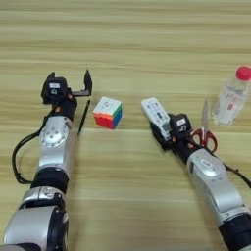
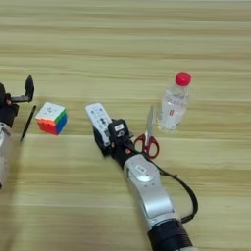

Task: Move the objects on the table

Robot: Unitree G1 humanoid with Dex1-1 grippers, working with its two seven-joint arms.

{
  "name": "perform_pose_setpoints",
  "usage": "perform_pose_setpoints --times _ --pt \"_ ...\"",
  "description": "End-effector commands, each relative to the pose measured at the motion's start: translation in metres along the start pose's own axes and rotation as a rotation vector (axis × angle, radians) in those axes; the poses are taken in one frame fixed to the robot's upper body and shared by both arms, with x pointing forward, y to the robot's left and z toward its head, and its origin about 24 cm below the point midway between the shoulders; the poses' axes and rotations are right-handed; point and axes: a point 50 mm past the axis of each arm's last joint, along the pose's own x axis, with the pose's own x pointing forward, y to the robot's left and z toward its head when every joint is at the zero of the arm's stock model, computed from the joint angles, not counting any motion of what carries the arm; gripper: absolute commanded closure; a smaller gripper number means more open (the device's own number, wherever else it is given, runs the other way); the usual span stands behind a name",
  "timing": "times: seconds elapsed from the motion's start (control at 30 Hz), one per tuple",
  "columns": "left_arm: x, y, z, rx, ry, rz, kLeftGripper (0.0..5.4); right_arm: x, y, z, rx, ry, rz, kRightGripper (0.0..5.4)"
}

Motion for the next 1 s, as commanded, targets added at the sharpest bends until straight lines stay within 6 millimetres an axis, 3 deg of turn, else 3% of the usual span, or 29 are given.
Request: perform_pose_setpoints --times 0.03,0.4,0.43,0.67,1.0 --pt "0.002 -0.003 0.003 0.006 -0.016 -0.006 0.00 0.004 0.001 0.002 -0.010 -0.010 0.004 2.49" --pt "0.002 -0.003 0.003 0.006 -0.017 -0.005 0.00 0.006 0.002 -0.002 -0.004 0.005 0.012 2.49" --pt "0.002 -0.003 0.003 0.007 -0.017 -0.006 0.00 0.006 0.002 -0.002 -0.004 0.005 0.013 2.13" --pt "0.002 -0.003 0.003 0.007 -0.017 -0.006 0.00 0.006 0.000 -0.001 -0.009 -0.014 0.007 1.27" --pt "0.003 -0.005 0.002 0.006 -0.014 -0.008 0.00 0.005 -0.009 0.017 -0.030 -0.183 -0.023 0.04"
